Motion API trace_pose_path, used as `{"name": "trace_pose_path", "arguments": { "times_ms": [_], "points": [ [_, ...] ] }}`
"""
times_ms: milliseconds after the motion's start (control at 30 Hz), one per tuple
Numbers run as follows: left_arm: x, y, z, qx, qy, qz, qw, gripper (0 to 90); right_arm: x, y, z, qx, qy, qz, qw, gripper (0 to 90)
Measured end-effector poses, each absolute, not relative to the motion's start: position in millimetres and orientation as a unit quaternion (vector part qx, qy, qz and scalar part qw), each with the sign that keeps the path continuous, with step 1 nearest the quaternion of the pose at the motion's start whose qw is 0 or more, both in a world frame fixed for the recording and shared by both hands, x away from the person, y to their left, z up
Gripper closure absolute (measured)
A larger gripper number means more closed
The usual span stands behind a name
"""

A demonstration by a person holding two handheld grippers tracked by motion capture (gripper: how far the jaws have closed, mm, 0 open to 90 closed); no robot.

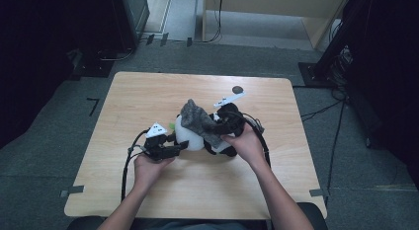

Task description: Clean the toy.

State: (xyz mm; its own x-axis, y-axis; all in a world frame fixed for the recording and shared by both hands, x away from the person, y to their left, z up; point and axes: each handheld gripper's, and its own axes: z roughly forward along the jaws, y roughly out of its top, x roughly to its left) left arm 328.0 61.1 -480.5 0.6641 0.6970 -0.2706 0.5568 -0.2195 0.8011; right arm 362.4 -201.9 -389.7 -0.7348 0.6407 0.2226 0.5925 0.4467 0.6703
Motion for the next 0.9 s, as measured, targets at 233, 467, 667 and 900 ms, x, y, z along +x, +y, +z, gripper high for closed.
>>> {"name": "trace_pose_path", "arguments": {
  "times_ms": [233,467,667,900],
  "points": [
    [330.2,63.6,-479.7,0.779,0.403,0.064,0.476,45.6,352.5,-225.7,-384.7,0.382,0.842,0.381,0.038,74.6],
    [330.9,63.7,-479.3,0.781,0.400,0.063,0.476,45.6,341.4,-251.7,-384.5,0.399,0.833,0.380,0.044,73.8],
    [331.6,64.4,-478.9,0.782,0.398,0.061,0.475,45.7,336.8,-274.0,-385.1,0.421,0.824,0.377,0.049,73.6],
    [331.4,64.9,-478.2,0.783,0.395,0.061,0.477,44.7,334.7,-291.8,-389.1,0.442,0.814,0.373,0.052,73.8]
  ]
}}
